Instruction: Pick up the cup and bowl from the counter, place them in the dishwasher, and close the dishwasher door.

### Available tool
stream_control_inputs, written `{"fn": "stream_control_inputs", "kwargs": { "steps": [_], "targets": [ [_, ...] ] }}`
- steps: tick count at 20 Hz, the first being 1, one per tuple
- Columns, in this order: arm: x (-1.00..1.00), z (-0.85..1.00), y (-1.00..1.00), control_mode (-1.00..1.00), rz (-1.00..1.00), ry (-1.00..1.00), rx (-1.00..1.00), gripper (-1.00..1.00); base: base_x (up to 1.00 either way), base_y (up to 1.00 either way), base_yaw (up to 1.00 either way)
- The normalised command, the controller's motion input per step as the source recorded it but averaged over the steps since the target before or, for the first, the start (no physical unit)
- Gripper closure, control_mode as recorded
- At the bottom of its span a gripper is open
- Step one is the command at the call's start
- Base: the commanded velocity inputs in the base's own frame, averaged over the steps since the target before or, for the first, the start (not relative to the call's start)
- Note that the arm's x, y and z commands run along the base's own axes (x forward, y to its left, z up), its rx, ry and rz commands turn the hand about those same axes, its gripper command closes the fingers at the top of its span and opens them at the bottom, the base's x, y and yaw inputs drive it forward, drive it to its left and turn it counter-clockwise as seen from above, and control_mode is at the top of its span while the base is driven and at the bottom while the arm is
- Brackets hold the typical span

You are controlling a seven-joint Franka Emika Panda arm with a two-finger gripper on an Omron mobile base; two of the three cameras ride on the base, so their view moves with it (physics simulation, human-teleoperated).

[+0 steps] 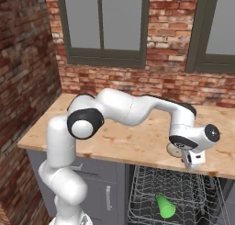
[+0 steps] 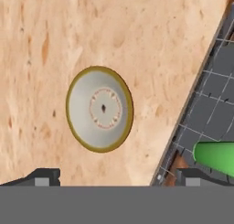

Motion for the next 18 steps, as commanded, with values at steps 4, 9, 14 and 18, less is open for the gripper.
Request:
{"fn": "stream_control_inputs", "kwargs": {
  "steps": [4, 9, 14, 18],
  "targets": [
    [0.17, -0.28, 0.00, -1.00, 0.00, 0.00, 0.00, -1.00, 0.00, 0.00, 0.00],
    [0.01, -0.37, 0.00, -1.00, 0.00, -0.01, 0.00, -1.00, 0.00, 0.00, 0.00],
    [0.20, -0.06, 0.00, -1.00, 0.00, -0.02, 0.00, -1.00, 0.00, 0.00, 0.00],
    [0.26, -0.01, 0.00, -1.00, 0.00, -0.03, 0.00, -1.00, 0.00, 0.00, 0.00]
  ]
}}
